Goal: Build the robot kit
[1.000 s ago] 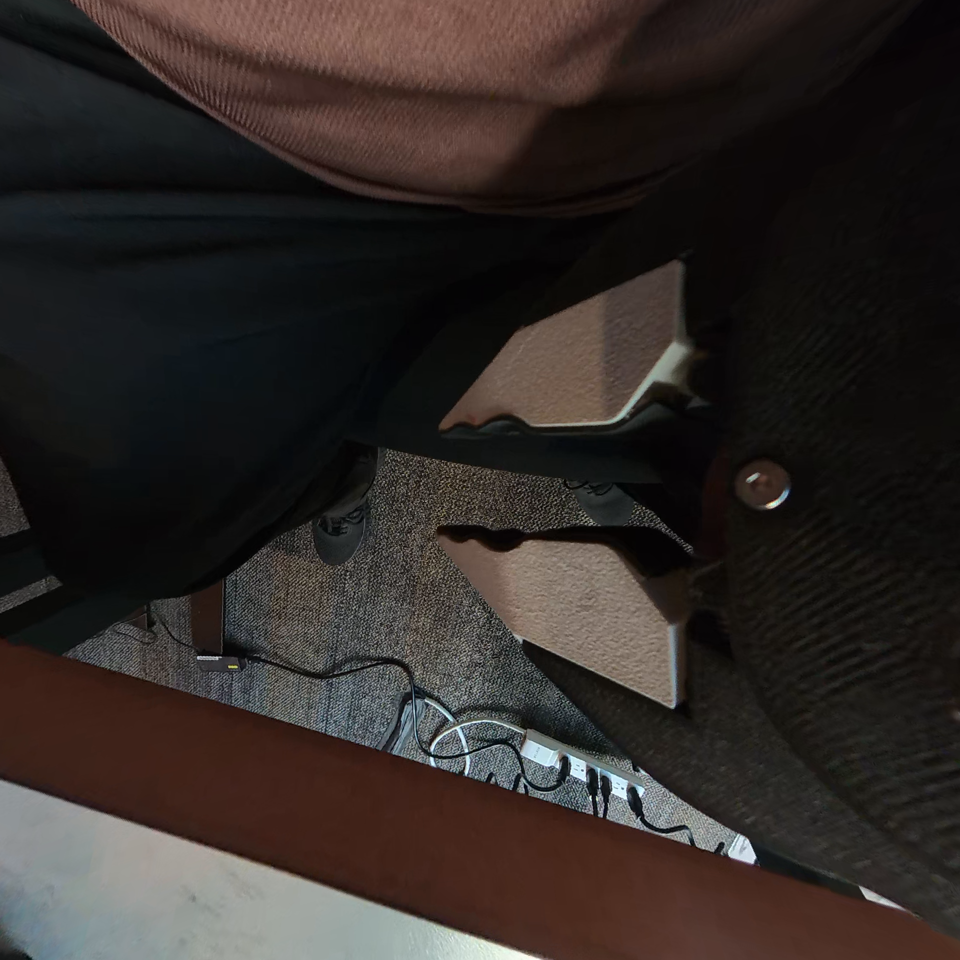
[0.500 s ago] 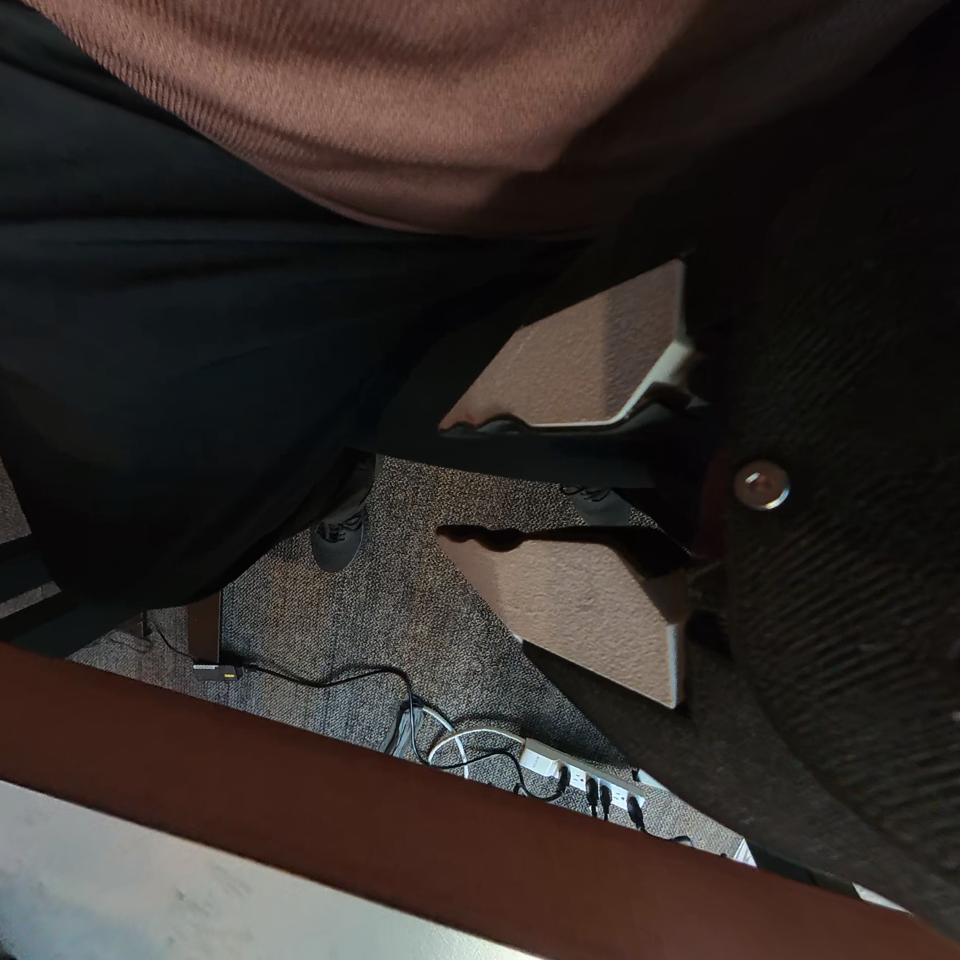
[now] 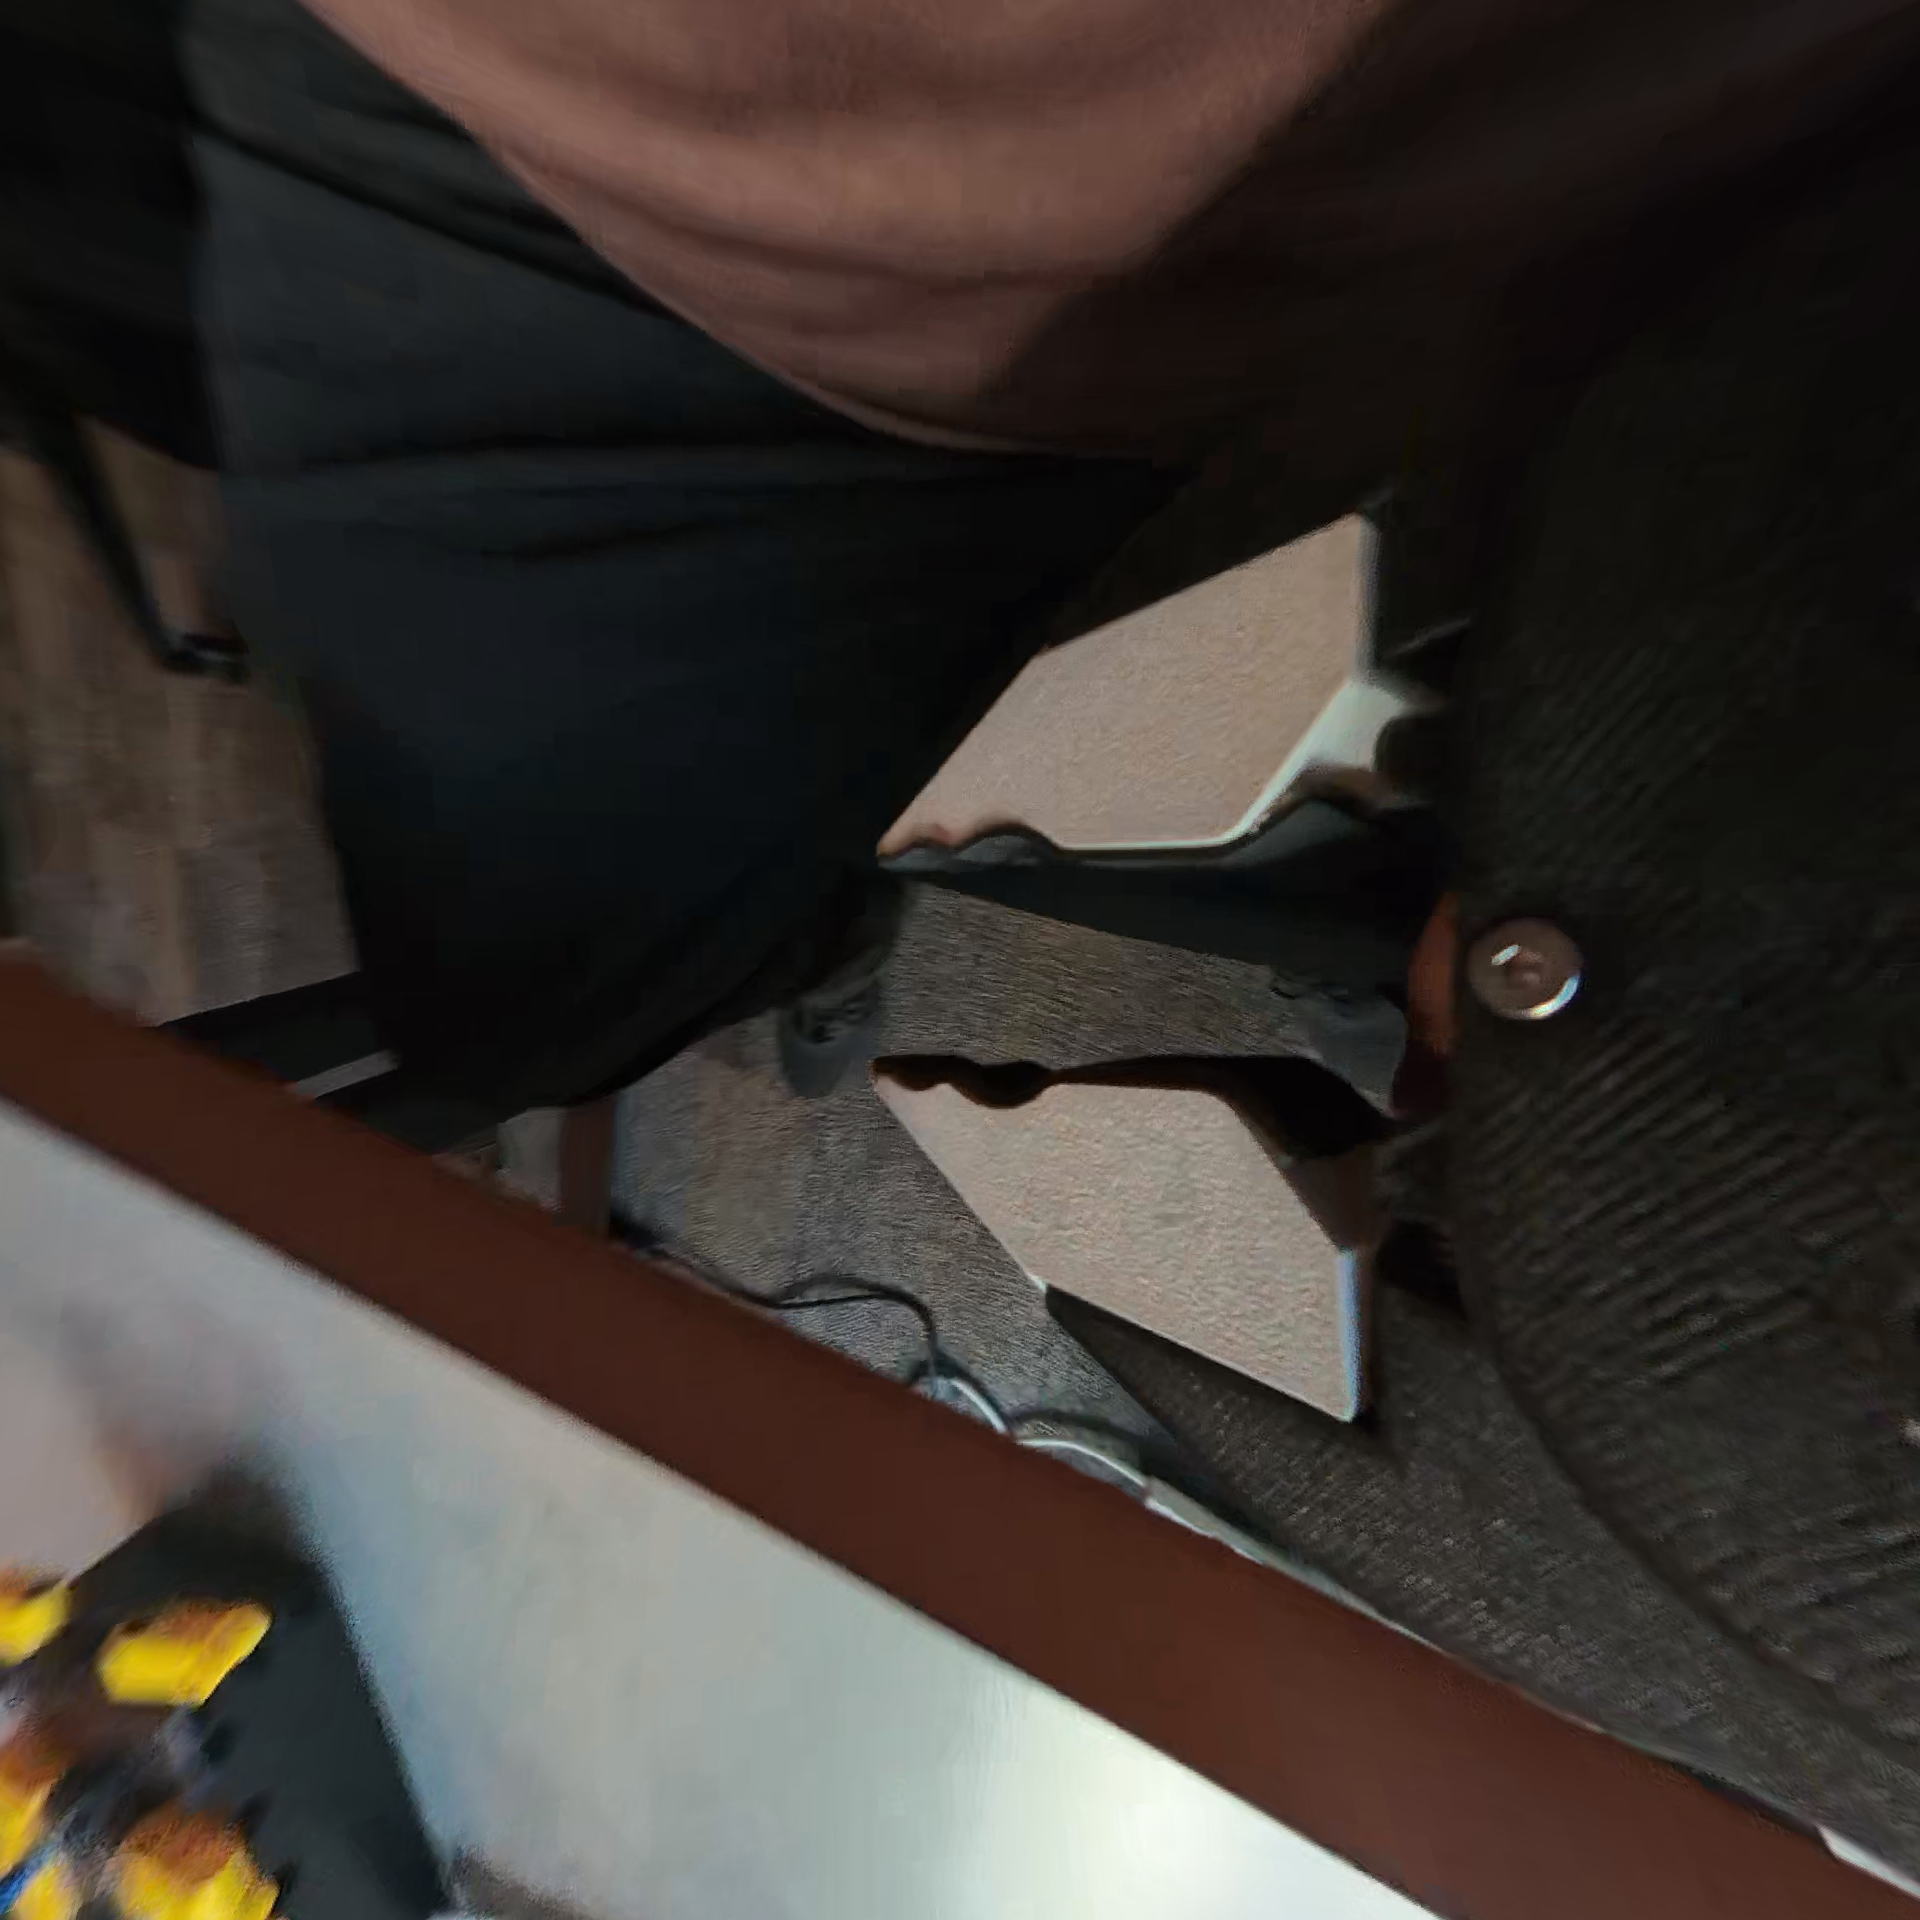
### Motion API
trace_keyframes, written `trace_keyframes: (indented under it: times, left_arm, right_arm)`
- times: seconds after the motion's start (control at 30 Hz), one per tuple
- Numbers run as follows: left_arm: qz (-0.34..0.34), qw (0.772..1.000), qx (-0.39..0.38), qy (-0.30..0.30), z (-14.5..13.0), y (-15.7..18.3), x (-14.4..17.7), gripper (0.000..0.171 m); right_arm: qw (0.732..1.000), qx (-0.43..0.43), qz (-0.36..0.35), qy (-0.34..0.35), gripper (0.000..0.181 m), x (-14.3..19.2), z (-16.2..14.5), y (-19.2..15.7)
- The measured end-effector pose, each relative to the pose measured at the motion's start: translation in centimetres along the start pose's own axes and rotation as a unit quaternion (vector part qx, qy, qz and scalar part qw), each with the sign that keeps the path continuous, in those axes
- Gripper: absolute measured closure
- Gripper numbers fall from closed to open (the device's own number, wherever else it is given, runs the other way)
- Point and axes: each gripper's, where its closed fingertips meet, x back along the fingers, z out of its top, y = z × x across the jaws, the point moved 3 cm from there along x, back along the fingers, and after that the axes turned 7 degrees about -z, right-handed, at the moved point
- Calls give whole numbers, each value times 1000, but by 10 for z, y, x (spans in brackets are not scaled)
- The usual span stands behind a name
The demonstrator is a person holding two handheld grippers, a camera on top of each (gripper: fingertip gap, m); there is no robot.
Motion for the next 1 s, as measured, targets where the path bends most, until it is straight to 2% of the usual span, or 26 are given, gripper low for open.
trace_keyframes:
  times: [0.13, 0.3, 0.37, 0.43, 0.53, 0.6, 0.73, 0.9, 1.0]
  left_arm:
    - [-6, 992, 72, 100, 31, -3, 14, 139]
    - [15, 994, 69, 87, 35, 2, 14, 139]
    - [14, 991, 90, 98, 44, 3, 16, 139]
    - [-5, 985, 125, 114, 60, 3, 19, 134]
    - [-92, 962, 207, 151, 93, 2, 26, 113]
    - [-128, 947, 246, 162, 112, -13, 31, 100]
    - [-168, 923, 300, 172, 137, -63, 38, 97]
    - [-192, 896, 340, 209, 159, -120, 27, 100]
    - [-208, 881, 345, 249, 161, -134, 29, 106]
  right_arm:
    - [1000, -13, -4, 10, 96, 3, -11, -3]
    - [999, -37, -13, 18, 96, 8, -31, 0]
    - [998, -55, -10, 30, 96, 10, -35, 1]
    - [998, -58, -11, 34, 96, 11, -38, 3]
    - [998, -48, -16, 45, 96, 10, -32, 8]
    - [997, -37, -16, 61, 96, 8, -23, 10]
    - [997, 7, -22, 74, 97, -2, -7, 20]
    - [991, 74, -10, 110, 97, -19, 16, 32]
    - [986, 131, 7, 101, 97, -37, 15, 36]
